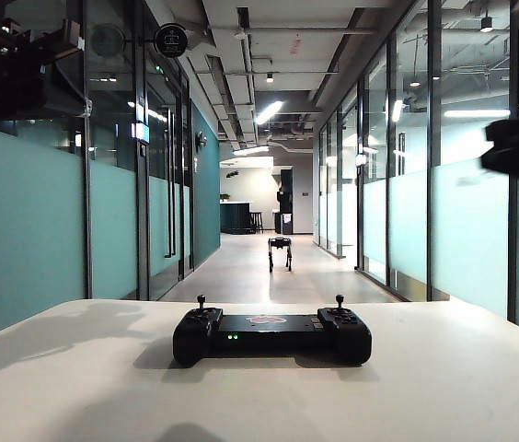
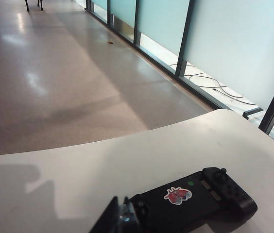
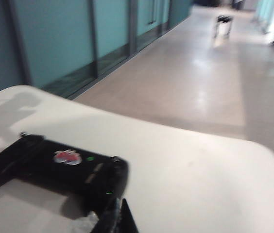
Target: Push the left joystick on the remote control sitting on the white table backward to make the robot dog back up in a straight line until it returns close to you.
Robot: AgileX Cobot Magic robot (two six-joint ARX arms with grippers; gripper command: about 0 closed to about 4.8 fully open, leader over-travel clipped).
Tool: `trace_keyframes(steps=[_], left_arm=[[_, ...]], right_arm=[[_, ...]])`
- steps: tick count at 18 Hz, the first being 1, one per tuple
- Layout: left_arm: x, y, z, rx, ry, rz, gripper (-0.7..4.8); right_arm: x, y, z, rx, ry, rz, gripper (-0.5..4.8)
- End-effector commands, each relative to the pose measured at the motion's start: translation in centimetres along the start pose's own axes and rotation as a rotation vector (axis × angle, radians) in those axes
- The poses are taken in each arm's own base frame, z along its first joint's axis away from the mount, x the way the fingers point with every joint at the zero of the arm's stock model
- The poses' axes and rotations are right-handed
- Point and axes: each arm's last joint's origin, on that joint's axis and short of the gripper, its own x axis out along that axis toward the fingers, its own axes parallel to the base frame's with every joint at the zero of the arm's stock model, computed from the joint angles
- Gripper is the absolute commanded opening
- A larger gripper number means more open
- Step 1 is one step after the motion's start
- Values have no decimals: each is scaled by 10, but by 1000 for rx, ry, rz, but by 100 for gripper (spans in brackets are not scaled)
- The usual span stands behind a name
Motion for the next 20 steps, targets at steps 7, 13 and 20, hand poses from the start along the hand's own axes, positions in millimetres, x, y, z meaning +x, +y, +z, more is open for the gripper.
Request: trace_keyframes(steps=[7,13,20], left_arm=[[0,0,3,11,-18,-7,-6],[0,0,3,12,-17,-7,-6],[0,0,3,12,-18,-7,-6]], right_arm=[[43,17,-6,15,24,77,-2],[69,20,-21,72,113,76,-2],[98,23,-43,125,211,75,-2]])
